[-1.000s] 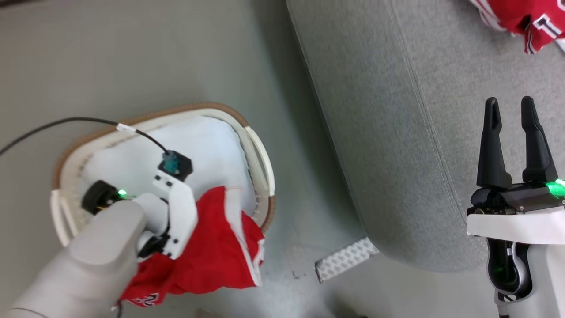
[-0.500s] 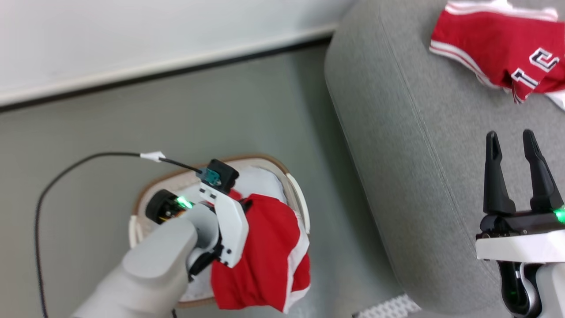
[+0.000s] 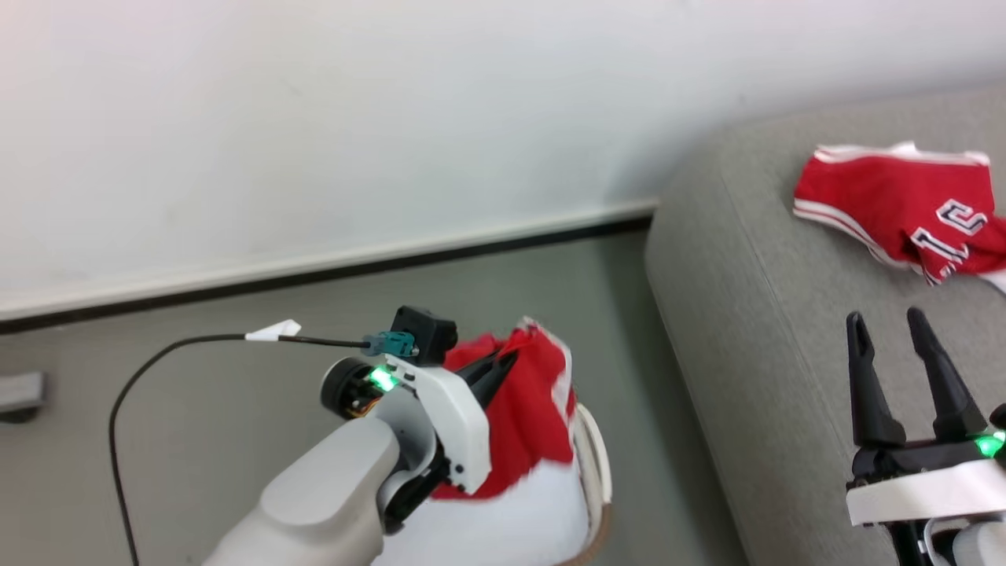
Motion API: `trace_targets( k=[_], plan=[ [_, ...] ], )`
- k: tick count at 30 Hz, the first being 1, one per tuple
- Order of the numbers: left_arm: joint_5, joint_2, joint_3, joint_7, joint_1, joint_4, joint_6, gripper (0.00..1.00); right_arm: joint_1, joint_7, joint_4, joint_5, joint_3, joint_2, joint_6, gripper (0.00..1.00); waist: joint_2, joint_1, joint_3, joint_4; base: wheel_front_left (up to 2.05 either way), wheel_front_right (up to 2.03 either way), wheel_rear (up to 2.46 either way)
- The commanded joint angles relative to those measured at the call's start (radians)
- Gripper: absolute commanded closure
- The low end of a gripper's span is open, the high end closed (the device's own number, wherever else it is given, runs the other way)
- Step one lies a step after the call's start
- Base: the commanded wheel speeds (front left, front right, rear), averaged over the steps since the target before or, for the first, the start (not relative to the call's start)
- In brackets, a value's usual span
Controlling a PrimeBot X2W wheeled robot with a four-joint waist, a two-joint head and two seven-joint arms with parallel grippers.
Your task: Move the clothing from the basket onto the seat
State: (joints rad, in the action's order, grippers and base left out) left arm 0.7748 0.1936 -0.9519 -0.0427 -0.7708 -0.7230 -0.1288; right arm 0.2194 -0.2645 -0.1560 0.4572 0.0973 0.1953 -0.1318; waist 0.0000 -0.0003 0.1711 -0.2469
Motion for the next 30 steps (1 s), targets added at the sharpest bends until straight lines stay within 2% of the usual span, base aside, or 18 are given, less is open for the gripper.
trace_targets(
  k=[1, 6, 11, 19, 30],
  plan=[
    [0.015, -0.006, 0.01, -0.023, 0.012, 0.025, 0.0, 1.0, -0.019, 0.0, -0.01, 0.012, 0.008, 0.017, 0.002, 0.0, 0.0, 0.0003, -0.067, 0.054, 0.0, 0.0, 0.0],
    [0.016, -0.005, 0.034, -0.07, 0.004, 0.114, 0.029, 1.0, -0.049, 0.0, -0.029, 0.029, 0.034, 0.024, 0.002, 0.0, 0.0, 0.0003, -0.123, 0.089, 0.0, 0.0, 0.0],
    [-0.002, 0.013, 0.062, -0.097, -0.025, 0.233, 0.079, 1.0, -0.069, 0.0, -0.044, 0.047, 0.058, 0.024, 0.002, 0.0, 0.0, 0.0003, -0.165, 0.118, 0.0, 0.0, 0.0],
    [-0.025, 0.051, 0.091, -0.066, -0.073, 0.414, 0.147, 1.0, -0.081, 0.0, -0.032, 0.05, 0.087, 0.017, 0.002, 0.0, 0.0, 0.0003, -0.184, 0.156, 0.0, 0.0, 0.0],
    [-0.027, 0.098, 0.107, -0.029, -0.089, 0.508, 0.182, 1.0, -0.07, 0.0, -0.037, 0.054, 0.135, 0.023, 0.002, 0.0, 0.0, 0.0003, -0.19, 0.154, 0.0, 0.0, 0.0]
  ],
)
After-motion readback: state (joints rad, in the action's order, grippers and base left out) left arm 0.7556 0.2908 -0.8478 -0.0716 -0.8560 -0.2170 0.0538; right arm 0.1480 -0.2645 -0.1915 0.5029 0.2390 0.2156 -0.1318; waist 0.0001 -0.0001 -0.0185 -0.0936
